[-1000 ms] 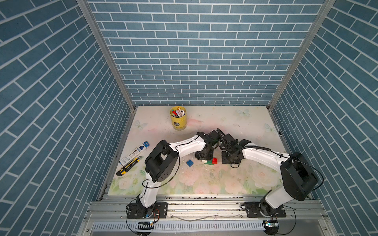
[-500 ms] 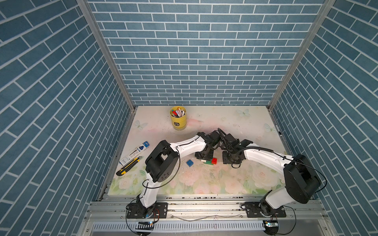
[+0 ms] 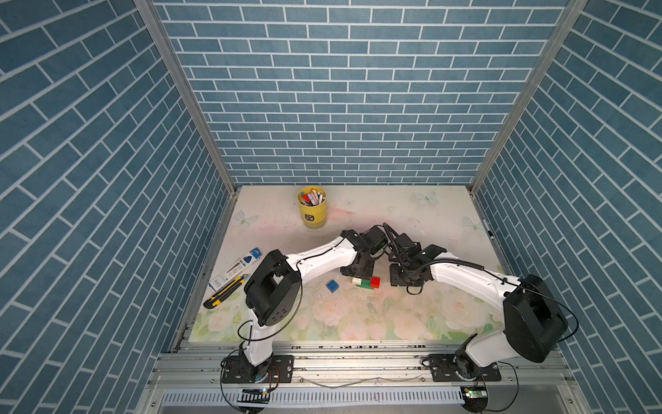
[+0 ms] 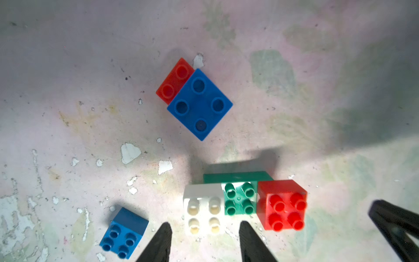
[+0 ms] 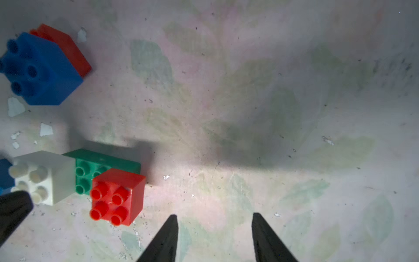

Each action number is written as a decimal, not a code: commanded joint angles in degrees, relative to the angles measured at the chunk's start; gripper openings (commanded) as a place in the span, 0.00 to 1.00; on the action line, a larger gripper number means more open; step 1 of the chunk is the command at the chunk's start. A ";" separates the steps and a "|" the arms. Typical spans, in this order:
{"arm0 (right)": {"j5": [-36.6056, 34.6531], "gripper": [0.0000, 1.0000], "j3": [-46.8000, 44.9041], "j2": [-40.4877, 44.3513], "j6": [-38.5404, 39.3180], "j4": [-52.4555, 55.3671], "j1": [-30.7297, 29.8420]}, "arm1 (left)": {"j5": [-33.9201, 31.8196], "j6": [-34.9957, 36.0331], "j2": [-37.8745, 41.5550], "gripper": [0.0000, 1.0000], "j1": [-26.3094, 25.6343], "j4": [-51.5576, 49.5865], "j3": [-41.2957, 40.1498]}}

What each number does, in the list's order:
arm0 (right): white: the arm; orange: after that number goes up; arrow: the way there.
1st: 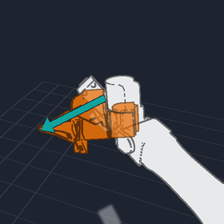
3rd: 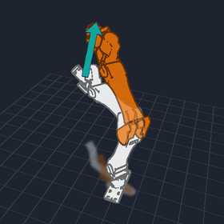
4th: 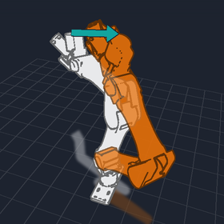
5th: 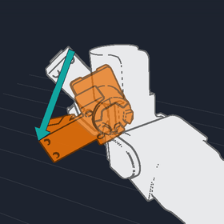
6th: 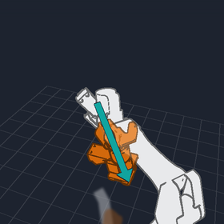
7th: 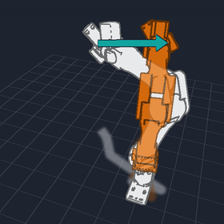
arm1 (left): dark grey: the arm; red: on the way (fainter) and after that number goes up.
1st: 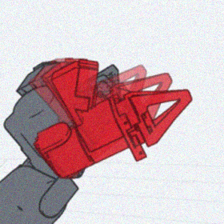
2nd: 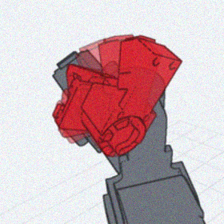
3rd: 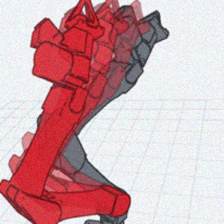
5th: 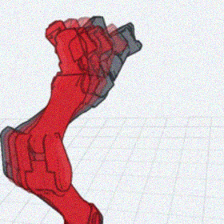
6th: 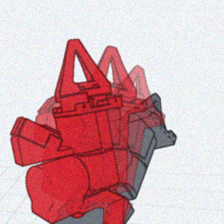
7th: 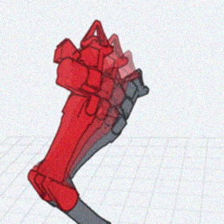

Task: Assemble the letter y with lego
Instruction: Assemble the lego brick with the lego brick, then pick up the lego brick from the center of the board.

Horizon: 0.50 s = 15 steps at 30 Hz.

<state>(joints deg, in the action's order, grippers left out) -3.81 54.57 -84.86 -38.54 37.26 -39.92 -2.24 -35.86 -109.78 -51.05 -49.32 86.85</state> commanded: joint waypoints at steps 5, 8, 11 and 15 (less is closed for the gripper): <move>3.54 0.63 1.05 4.85 6.24 -0.87 0.81 | 0.99 2.26 10.07 0.57 -0.63 1.31 -6.64; 5.47 0.70 2.61 4.42 10.64 0.13 1.07 | 0.79 2.80 15.10 0.59 -0.61 2.72 -10.83; 8.53 0.74 3.91 3.62 15.27 0.02 1.07 | 0.24 3.20 20.30 0.64 -0.46 3.68 -15.18; 15.57 0.77 6.44 1.54 21.00 -0.24 1.07 | -0.87 2.59 26.89 0.69 0.56 4.23 -20.80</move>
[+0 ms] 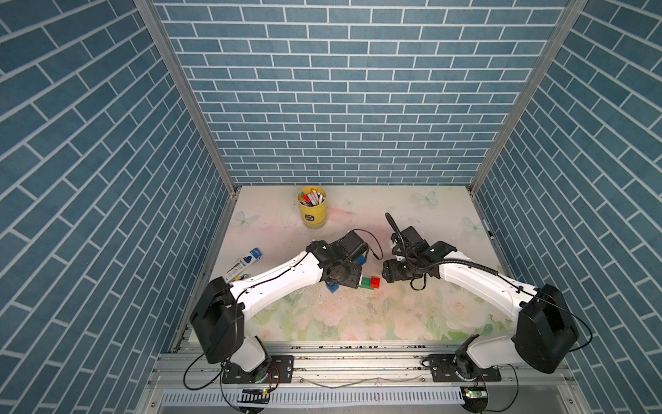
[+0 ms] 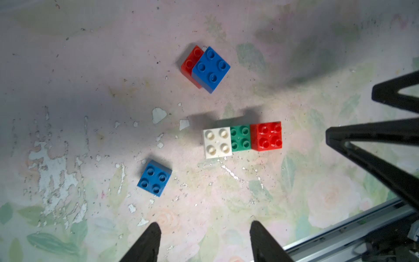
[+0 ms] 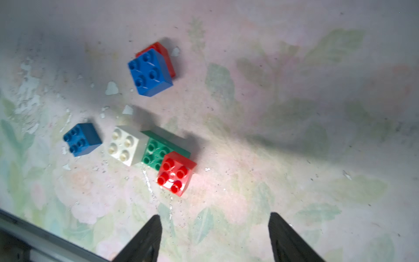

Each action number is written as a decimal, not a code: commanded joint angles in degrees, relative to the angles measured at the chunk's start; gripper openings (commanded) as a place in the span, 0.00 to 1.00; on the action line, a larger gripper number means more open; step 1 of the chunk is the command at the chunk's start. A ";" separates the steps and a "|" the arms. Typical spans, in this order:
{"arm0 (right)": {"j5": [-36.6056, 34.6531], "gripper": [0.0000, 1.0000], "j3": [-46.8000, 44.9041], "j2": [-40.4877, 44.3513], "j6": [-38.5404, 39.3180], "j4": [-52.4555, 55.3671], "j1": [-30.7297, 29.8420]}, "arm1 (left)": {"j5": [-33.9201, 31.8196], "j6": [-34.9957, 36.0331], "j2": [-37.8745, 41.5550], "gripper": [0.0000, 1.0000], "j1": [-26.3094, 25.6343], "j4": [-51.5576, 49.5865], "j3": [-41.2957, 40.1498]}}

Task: Assemble the letter y with lego
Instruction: Pick up the lego brick from the center of the board.

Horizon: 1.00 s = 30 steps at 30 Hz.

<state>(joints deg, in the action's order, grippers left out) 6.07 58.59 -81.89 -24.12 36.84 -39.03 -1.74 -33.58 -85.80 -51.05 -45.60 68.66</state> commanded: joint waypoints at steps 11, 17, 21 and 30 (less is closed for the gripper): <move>14.76 0.78 7.99 -11.09 13.48 -1.51 -0.63 | -0.13 -1.33 16.00 0.70 5.93 0.95 -13.02; 15.12 0.78 11.69 -18.00 16.50 -0.08 -1.38 | 0.94 -2.27 19.04 0.70 9.41 0.78 -16.48; 15.85 0.77 14.19 -21.91 17.41 1.38 -1.92 | 1.42 -2.70 18.92 0.70 10.17 0.97 -17.55; 17.05 0.73 16.60 -25.98 18.58 3.56 -4.61 | 1.73 -2.76 17.84 0.69 10.77 1.44 -17.95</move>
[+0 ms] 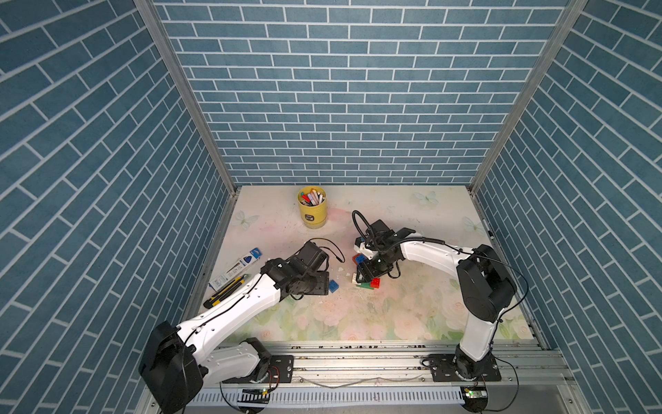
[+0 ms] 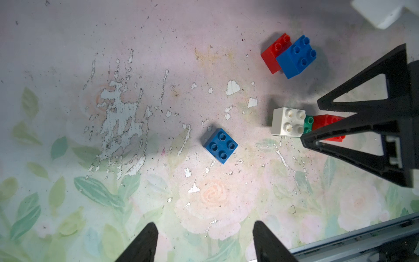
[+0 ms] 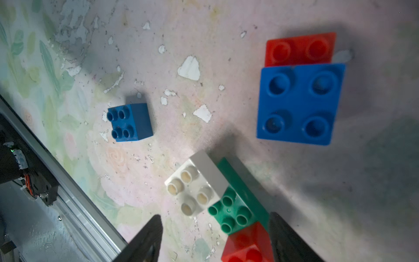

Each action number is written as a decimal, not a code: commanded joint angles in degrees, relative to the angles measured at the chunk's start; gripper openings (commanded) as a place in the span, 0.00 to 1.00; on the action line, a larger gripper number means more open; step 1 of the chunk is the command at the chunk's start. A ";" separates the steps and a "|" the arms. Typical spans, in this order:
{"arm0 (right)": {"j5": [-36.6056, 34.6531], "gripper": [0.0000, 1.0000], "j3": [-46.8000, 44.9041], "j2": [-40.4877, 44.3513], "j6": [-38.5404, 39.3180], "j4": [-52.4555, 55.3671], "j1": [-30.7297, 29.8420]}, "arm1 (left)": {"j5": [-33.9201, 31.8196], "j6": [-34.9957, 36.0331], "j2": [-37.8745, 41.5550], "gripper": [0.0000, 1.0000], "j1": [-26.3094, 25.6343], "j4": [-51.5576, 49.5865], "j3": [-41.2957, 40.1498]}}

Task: Assemble the letter y with lego
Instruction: Pick up the lego brick from the center of the board.

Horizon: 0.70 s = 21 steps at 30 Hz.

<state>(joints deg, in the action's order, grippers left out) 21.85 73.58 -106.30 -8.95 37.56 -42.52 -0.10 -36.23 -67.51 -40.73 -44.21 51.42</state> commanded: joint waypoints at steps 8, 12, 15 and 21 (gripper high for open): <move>-2.34 0.66 1.48 -2.43 2.53 4.73 -4.08 | 0.10 -0.29 -0.74 0.69 0.74 0.26 -1.12; -6.83 0.60 1.47 -1.83 0.75 5.52 -4.92 | 0.28 -0.31 -1.26 0.69 0.83 0.43 -0.97; -10.01 0.58 1.73 -1.96 -0.34 6.30 -5.63 | 0.31 -0.32 -1.73 0.69 0.83 0.52 -1.04; -12.85 0.53 1.99 -2.68 -2.45 5.94 -6.93 | 0.87 -0.77 -1.77 0.69 0.81 1.82 -2.05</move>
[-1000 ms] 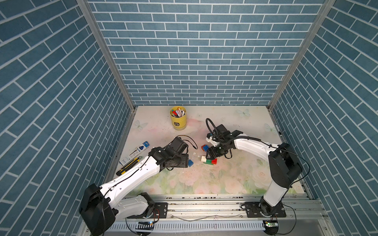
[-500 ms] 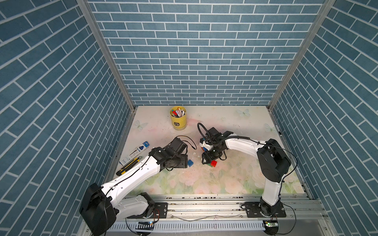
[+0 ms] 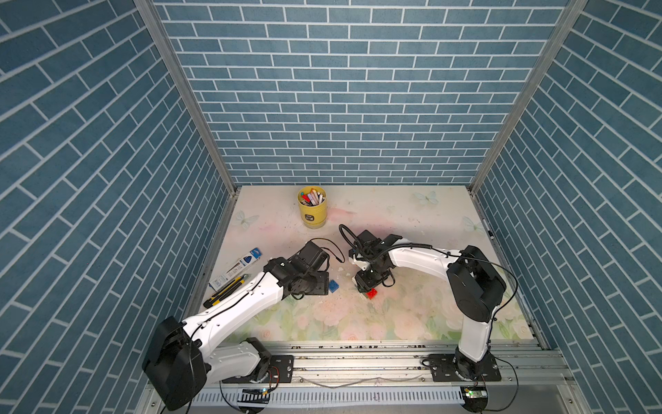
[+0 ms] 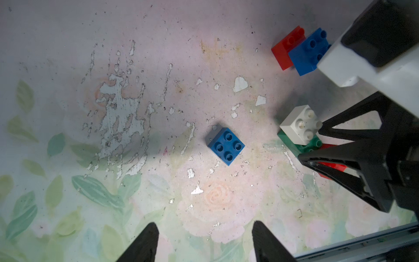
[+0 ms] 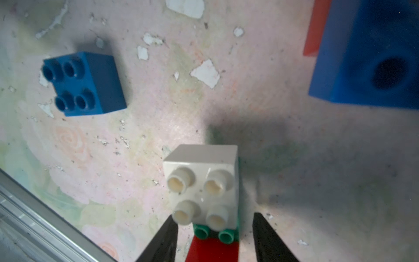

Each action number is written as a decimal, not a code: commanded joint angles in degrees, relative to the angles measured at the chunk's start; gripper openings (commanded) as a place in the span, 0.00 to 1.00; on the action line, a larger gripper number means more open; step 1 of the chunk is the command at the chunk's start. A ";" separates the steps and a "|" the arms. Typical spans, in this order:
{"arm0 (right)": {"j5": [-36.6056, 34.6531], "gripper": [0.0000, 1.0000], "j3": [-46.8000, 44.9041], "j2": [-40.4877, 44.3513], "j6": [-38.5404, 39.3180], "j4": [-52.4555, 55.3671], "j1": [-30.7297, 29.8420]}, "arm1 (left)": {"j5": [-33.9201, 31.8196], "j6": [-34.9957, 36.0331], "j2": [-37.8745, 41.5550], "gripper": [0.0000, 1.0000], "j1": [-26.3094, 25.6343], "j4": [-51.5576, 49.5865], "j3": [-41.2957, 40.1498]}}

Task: Assemble the letter y with lego
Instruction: Pick up the lego brick from the center of the board.

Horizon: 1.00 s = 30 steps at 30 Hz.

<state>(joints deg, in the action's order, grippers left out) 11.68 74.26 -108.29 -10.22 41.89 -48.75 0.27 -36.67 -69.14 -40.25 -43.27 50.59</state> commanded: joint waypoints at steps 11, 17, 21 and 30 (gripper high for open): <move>-2.99 0.48 2.38 -2.62 -2.59 0.35 -2.54 | 6.09 0.45 3.26 0.67 0.50 5.22 -4.30; -2.80 0.42 2.64 -3.48 -3.04 -0.06 -2.82 | 8.10 0.49 4.81 0.67 0.61 5.98 -5.94; -3.57 0.40 2.91 -4.03 -3.78 -0.22 -3.16 | 8.03 0.26 4.97 0.67 0.79 6.09 -6.61; -5.17 0.32 3.59 -3.13 -5.19 0.26 -3.89 | 7.68 0.15 5.13 0.67 1.18 6.25 -7.38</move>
<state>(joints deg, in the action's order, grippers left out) 8.05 76.25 -111.57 -13.76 41.19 -52.10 8.01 -36.67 -64.58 -39.72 -36.99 44.18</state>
